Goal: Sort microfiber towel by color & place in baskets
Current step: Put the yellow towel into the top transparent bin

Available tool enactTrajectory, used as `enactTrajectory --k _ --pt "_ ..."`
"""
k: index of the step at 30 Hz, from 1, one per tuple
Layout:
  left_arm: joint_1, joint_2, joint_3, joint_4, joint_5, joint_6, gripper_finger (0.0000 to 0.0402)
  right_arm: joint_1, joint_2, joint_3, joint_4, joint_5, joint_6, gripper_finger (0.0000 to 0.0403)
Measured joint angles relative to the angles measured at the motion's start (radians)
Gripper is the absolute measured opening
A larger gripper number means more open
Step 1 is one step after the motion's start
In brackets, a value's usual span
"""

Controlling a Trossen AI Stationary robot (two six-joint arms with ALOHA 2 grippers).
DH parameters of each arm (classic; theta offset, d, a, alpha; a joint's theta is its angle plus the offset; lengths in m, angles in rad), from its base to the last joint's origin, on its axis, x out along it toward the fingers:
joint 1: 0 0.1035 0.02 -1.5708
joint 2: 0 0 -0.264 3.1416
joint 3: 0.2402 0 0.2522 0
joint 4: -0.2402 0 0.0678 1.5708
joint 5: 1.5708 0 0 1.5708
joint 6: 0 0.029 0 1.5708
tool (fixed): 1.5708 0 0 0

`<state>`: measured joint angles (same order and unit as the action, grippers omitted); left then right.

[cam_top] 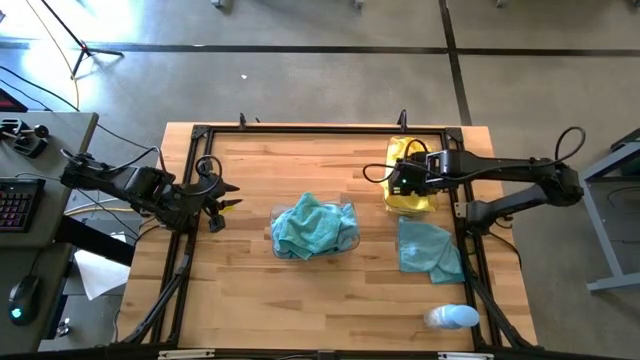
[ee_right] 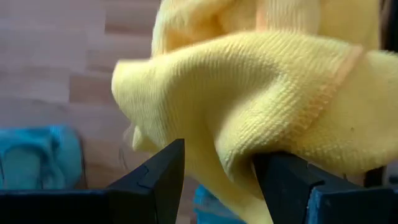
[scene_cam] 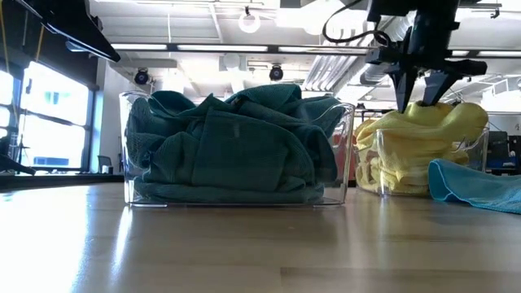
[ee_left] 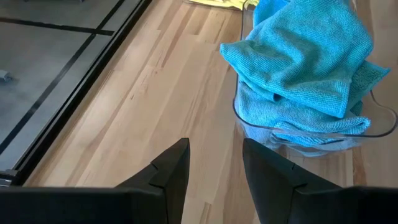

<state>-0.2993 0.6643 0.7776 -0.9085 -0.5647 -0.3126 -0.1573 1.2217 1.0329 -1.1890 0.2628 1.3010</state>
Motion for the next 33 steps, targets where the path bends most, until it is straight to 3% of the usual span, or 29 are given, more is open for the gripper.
enactTrajectory --k 7,21,33 --pt "0.0 0.0 0.0 0.0 0.0 -0.034 0.0135 0.003 0.0 0.0 -0.074 -0.084 0.052 0.0183" --pt "0.0 0.0 0.0 0.0 0.0 -0.051 0.0135 0.007 0.099 0.0 -0.136 -0.078 0.059 0.0182" --pt "0.0 0.0 0.0 0.0 0.0 -0.051 0.0135 -0.064 0.193 0.0 -0.03 -0.088 -0.072 0.0134"
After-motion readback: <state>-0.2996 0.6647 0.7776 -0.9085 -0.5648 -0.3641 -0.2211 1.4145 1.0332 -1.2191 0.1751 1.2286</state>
